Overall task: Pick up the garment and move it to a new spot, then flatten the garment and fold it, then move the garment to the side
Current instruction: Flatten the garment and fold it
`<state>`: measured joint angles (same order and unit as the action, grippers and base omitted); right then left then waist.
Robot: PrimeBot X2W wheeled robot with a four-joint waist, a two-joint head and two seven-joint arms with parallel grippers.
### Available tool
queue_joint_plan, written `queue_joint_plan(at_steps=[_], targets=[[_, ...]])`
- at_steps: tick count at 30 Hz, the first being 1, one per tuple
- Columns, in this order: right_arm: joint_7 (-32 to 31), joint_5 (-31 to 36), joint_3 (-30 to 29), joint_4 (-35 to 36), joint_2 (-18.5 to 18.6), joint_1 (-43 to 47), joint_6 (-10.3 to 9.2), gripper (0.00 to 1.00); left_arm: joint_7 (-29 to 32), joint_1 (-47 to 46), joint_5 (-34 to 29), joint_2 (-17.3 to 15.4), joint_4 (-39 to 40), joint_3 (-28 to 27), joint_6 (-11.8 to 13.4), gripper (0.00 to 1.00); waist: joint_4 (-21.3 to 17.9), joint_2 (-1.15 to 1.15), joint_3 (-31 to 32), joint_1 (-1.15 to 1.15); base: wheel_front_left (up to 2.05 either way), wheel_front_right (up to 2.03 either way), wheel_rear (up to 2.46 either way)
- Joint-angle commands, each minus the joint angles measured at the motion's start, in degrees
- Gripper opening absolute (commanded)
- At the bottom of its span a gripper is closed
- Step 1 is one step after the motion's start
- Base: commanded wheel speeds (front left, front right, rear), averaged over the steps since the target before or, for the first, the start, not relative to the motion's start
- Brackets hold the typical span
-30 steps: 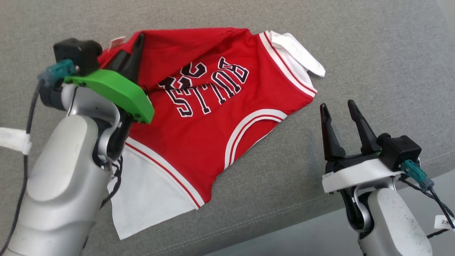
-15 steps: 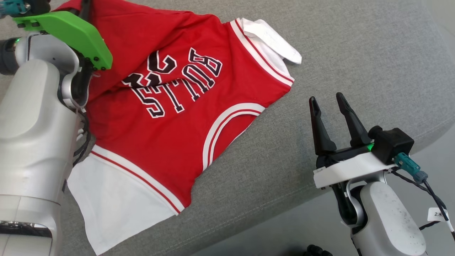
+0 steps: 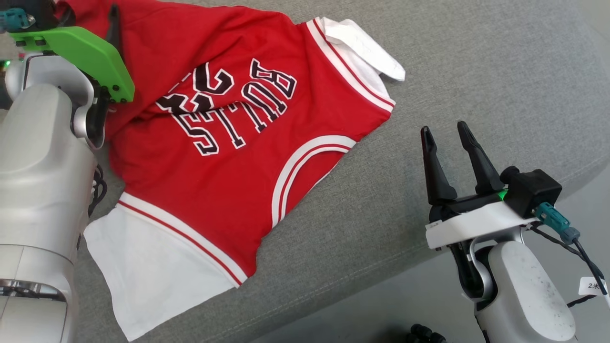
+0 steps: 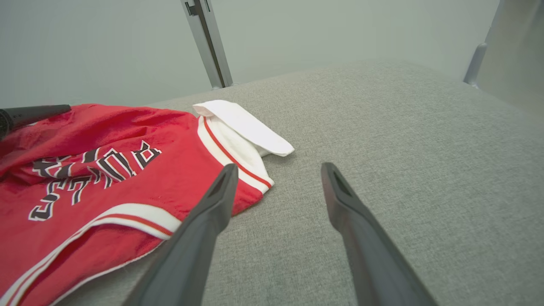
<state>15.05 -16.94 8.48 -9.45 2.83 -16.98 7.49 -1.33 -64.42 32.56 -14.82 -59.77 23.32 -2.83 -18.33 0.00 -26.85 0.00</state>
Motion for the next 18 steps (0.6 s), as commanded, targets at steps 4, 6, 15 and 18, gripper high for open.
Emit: queue_joint_plan(at_steps=[4,6,15,18], targets=[[0.2,1.1,-0.8,-0.1,0.1,-0.8,0.0,1.0,-1.5,0.3,0.4,0.2,-0.7,0.2,-0.9,1.0,2.4,0.0,0.8,0.0,0.0,0.0,0.0],[0.2,1.5,-1.3,-0.1,0.1,-0.7,0.0,1.0,-3.0,1.5,0.4,0.2,-0.5,0.2,-1.0,1.0,3.3,0.0,1.3,0.0,0.0,0.0,0.0],[0.2,3.4,-3.6,-0.2,0.2,0.7,0.0,1.0,-12.9,10.9,-0.6,-1.6,8.7,-0.7,1.7,1.0,7.1,0.0,4.6,0.0,0.0,0.0,0.0],[0.2,4.3,-4.2,-0.5,0.2,1.3,0.0,1.0,-13.6,16.4,-1.3,-2.8,16.3,-2.0,4.0,1.0,8.2,0.0,5.7,0.0,0.0,0.0,0.0]])
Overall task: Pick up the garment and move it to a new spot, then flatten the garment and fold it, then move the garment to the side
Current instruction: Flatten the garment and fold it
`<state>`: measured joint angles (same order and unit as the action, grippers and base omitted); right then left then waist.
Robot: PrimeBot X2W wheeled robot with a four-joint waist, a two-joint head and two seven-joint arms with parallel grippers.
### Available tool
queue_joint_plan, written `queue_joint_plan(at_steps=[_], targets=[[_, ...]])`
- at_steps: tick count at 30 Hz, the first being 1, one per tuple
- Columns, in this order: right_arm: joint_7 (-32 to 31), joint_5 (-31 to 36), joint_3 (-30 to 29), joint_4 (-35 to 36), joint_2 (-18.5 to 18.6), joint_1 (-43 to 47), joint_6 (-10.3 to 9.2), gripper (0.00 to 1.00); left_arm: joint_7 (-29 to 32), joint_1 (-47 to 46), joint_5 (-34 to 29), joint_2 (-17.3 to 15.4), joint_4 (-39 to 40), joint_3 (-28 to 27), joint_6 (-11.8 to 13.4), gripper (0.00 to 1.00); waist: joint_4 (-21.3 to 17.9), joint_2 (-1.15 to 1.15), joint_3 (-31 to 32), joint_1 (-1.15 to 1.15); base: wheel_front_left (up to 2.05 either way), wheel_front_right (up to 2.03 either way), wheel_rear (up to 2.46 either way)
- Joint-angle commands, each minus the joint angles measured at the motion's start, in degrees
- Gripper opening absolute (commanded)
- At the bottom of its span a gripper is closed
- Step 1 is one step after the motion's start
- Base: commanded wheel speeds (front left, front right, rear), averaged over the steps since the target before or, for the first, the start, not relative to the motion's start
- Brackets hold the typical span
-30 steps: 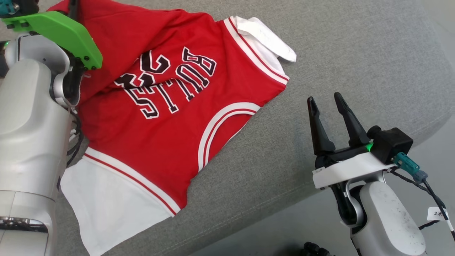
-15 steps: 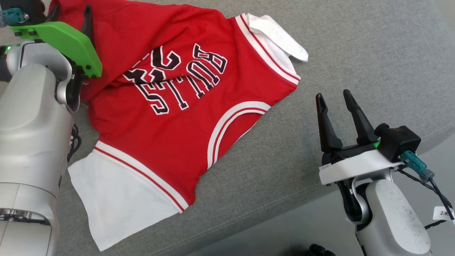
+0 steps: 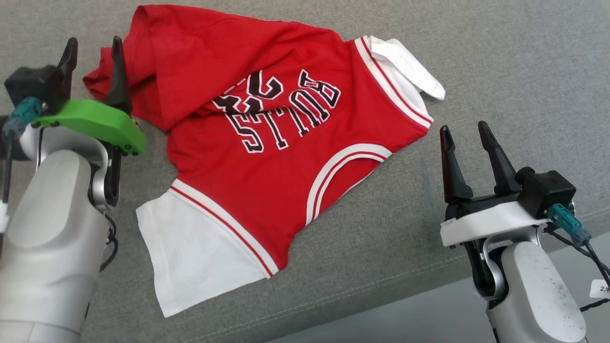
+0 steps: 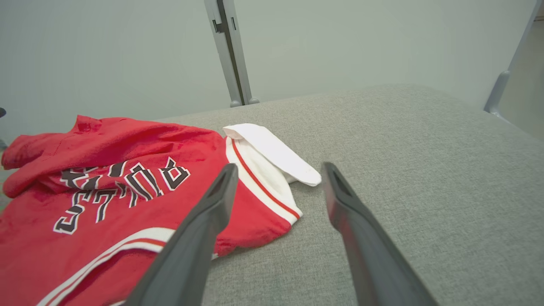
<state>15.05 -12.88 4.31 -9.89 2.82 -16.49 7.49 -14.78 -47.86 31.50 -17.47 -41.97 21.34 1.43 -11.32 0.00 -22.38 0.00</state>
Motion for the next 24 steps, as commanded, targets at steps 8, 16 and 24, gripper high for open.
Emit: queue_joint_plan(at_steps=[8,16,24], targets=[[0.2,2.4,-1.0,-0.9,0.2,1.4,0.0,1.0,-0.4,21.7,-2.8,-2.9,26.7,-5.5,8.6,1.0,3.1,0.0,4.8,0.0,0.0,0.0,0.0],[0.2,4.7,-1.6,-2.0,0.2,2.5,0.0,1.0,-0.4,37.2,-5.2,-2.7,43.7,-9.2,11.8,1.0,4.7,0.0,8.7,0.0,0.0,0.0,0.0],[0.2,6.5,-2.3,-3.2,0.2,4.5,0.0,1.0,-0.4,45.2,-6.9,-2.3,46.0,-8.9,11.7,1.0,6.2,0.0,12.8,0.0,0.0,0.0,0.0]])
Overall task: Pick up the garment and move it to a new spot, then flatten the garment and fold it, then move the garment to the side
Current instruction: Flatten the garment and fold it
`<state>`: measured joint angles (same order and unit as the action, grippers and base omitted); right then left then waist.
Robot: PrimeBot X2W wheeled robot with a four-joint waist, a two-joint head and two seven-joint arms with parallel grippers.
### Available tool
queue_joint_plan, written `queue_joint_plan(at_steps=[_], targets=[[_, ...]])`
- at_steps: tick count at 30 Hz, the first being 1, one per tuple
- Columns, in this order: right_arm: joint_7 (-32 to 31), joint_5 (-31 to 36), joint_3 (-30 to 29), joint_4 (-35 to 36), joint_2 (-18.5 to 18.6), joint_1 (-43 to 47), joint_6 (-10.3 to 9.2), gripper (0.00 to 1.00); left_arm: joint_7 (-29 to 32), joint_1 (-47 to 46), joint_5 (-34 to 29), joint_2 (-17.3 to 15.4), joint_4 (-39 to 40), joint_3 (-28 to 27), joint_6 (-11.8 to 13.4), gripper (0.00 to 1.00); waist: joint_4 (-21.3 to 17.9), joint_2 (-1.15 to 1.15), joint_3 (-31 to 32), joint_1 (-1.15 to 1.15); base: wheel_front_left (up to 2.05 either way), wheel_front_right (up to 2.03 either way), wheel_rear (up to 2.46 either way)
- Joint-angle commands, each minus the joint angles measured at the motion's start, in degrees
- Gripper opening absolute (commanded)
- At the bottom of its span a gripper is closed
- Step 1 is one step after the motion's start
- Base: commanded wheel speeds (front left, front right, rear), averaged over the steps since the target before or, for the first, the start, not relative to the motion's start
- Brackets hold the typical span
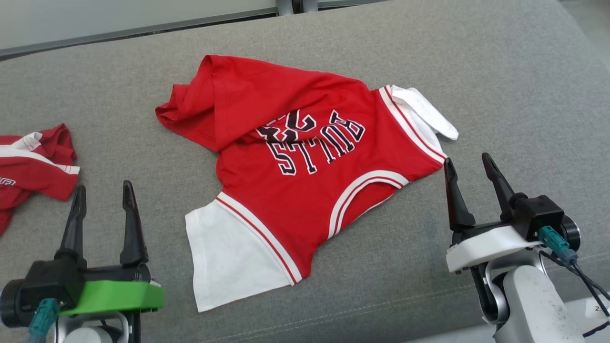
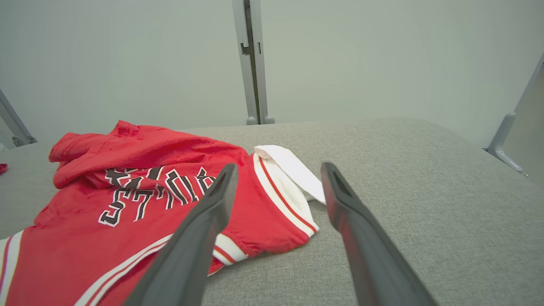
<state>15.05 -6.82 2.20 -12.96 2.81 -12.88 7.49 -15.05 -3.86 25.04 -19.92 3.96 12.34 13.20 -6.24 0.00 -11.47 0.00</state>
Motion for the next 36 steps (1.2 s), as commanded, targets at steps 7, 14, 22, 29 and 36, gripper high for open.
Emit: queue_joint_plan(at_steps=[7,14,22,29,36], targets=[[0.1,1.4,0.0,-0.5,0.2,2.7,0.0,1.0,0.5,3.8,-1.0,-0.1,-1.2,1.8,0.1,1.0,1.5,0.0,4.2,0.0,0.0,0.0,0.0],[-0.6,1.7,-0.1,0.8,0.2,5.2,0.0,1.0,1.1,5.6,-0.9,-0.1,-1.9,2.3,0.9,1.0,1.3,0.0,5.9,0.0,0.0,0.0,0.0],[-1.2,1.7,-0.4,1.7,0.2,6.2,0.0,1.0,1.8,6.0,-0.9,-0.5,-1.9,2.6,1.4,1.0,1.2,0.0,6.8,0.0,0.0,0.0,0.0],[-1.2,1.3,-0.2,1.9,0.2,6.4,0.0,1.0,2.3,5.7,-0.8,-0.7,-1.7,3.0,1.6,1.0,1.1,0.0,6.9,0.0,0.0,0.0,0.0],[-1.3,1.1,-0.4,1.9,0.2,6.2,0.0,1.0,2.3,5.0,-0.8,-0.8,-1.8,3.2,1.9,1.0,1.2,0.0,6.8,0.0,0.0,0.0,0.0]])
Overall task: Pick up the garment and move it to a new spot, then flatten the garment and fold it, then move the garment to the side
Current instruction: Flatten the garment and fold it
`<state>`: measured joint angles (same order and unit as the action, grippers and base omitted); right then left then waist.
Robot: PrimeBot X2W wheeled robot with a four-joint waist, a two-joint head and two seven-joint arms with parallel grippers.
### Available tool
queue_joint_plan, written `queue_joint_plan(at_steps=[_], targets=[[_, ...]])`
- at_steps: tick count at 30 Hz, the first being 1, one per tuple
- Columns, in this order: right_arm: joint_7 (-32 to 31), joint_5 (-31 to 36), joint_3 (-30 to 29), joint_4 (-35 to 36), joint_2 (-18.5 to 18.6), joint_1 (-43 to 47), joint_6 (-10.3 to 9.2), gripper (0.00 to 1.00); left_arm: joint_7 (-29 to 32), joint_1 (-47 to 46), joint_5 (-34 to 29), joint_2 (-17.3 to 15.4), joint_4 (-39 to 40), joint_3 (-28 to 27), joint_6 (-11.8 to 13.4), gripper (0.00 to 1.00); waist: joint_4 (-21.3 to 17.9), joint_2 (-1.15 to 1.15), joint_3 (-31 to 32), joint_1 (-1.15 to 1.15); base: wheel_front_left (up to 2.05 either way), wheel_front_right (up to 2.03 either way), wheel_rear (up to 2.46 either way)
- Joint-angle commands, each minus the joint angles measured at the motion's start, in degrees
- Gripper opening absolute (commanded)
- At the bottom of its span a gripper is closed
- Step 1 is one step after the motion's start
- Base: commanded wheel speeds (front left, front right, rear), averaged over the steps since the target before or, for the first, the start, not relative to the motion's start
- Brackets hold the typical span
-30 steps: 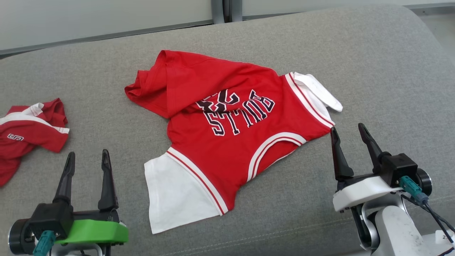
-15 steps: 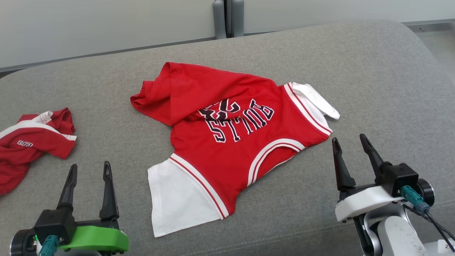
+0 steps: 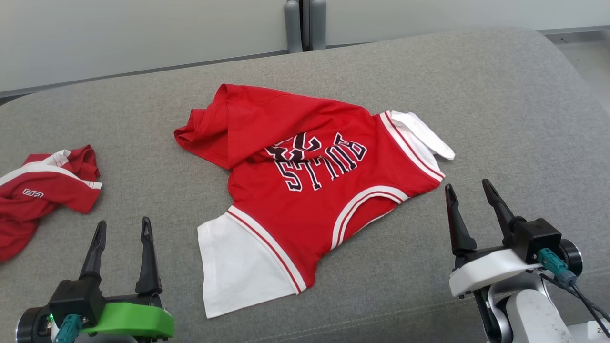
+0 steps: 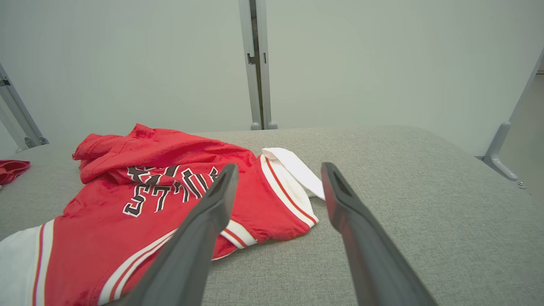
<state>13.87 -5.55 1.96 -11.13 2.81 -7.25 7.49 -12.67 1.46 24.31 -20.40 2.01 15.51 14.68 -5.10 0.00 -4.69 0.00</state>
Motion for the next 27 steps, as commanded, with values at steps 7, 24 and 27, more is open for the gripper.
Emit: queue_joint_plan(at_steps=[7,24,27], targets=[[0.0,-0.3,-0.3,-0.3,0.2,0.0,0.0,1.0,-0.1,-1.2,-0.3,-0.3,0.4,0.3,0.6,1.0,0.3,0.0,-0.3,0.0,0.0,0.0,0.0],[-3.0,3.6,-1.0,-15.4,4.3,-13.5,0.0,1.0,-0.9,-5.6,-0.6,1.0,0.1,2.1,-1.0,1.0,3.0,0.0,-5.6,0.0,0.0,0.0,0.0],[-3.4,3.8,-0.1,-20.0,6.1,-18.4,0.0,1.0,-1.0,-7.2,-0.8,1.5,-0.2,2.6,-1.5,1.0,3.8,0.0,-7.8,0.0,0.0,0.0,0.0]])
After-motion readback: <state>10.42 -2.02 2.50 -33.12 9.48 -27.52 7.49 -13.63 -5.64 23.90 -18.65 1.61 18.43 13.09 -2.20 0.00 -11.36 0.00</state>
